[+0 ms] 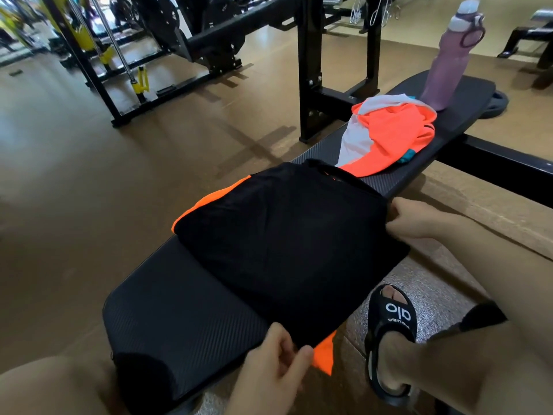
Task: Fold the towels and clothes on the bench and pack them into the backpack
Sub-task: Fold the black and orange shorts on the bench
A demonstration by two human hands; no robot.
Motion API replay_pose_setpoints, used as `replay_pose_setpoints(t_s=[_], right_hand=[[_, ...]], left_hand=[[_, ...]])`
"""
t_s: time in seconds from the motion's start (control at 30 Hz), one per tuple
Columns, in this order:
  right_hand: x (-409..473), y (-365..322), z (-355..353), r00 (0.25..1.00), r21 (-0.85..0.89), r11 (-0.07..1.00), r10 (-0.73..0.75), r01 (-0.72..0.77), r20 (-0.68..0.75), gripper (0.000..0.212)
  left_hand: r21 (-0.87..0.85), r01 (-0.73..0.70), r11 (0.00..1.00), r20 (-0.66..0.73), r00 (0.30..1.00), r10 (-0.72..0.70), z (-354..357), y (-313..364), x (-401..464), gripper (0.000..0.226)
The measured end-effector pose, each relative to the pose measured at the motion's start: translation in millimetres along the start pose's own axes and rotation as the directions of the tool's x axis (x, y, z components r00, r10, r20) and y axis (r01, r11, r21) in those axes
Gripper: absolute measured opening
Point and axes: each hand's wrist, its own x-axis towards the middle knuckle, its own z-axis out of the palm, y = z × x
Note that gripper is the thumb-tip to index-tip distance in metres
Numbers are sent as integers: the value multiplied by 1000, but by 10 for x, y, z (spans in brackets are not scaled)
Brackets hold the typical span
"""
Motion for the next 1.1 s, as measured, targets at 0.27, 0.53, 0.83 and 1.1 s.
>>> replay_pose_setpoints(t_s=[0.27, 0.53, 0.83, 1.1], right_hand=[[108, -63, 9, 983, 393, 909, 78, -140, 169, 109], [56, -93, 68, 967, 678, 714, -4, -176, 255, 66], [-85, -13, -48, 938, 737, 649, -100, -191, 332, 27], [-107, 123, -127, 943, 739, 660, -144, -134, 300, 20]], left_hand=[[827, -326, 459, 151, 914, 377, -415, -86, 354, 99], [868, -393, 302, 204, 838, 505, 21, -49, 576, 75], [736, -440, 514, 191, 864, 466, -72, -162, 438, 87], [558, -500, 662, 198, 855, 479, -227, -274, 198, 72]])
